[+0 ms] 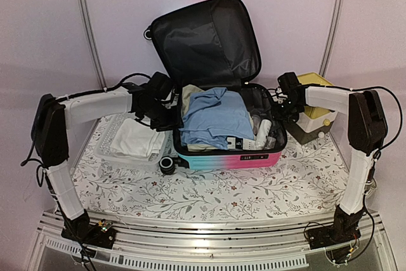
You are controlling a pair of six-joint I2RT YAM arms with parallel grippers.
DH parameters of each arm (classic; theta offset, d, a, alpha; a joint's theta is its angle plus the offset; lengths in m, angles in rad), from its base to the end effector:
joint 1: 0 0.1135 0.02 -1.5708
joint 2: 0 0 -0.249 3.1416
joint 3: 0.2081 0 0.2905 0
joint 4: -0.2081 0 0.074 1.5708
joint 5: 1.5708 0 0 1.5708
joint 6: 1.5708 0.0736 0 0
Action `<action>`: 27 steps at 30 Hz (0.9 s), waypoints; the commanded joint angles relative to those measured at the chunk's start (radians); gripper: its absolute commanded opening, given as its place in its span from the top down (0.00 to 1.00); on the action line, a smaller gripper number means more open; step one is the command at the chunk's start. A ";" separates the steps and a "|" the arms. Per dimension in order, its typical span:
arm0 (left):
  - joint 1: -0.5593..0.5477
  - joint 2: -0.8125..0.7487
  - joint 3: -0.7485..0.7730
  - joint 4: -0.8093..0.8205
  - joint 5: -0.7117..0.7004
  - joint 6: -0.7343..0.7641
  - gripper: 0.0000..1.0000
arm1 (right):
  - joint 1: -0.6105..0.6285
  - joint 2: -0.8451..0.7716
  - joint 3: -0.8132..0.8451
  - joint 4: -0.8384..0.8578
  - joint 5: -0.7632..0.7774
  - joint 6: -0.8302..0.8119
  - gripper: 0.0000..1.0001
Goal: Open, take out, and arrange the luggage
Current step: Adjust the opened luggage at the center of the board.
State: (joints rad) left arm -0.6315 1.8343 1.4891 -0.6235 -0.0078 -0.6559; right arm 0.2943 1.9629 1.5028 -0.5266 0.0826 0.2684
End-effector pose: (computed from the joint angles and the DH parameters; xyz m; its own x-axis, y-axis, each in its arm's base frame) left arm 0.3686 -0.2689 0.1926 -0.8850 -0.1082 -0.4528 0.0593 0.9384 -0.3403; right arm 0.4590 0.1328 0.1482 -0.8349 0.0231 -0.5500 -0.0250 0.9965 0.0799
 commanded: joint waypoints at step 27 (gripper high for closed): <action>-0.027 0.256 0.187 -0.007 -0.043 0.048 1.00 | -0.103 -0.010 -0.038 0.078 0.040 0.020 0.98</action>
State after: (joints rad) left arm -0.6495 2.0060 1.6314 -0.7658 -0.0834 -0.6376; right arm 0.2687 1.9610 1.4895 -0.5007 0.0483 0.2687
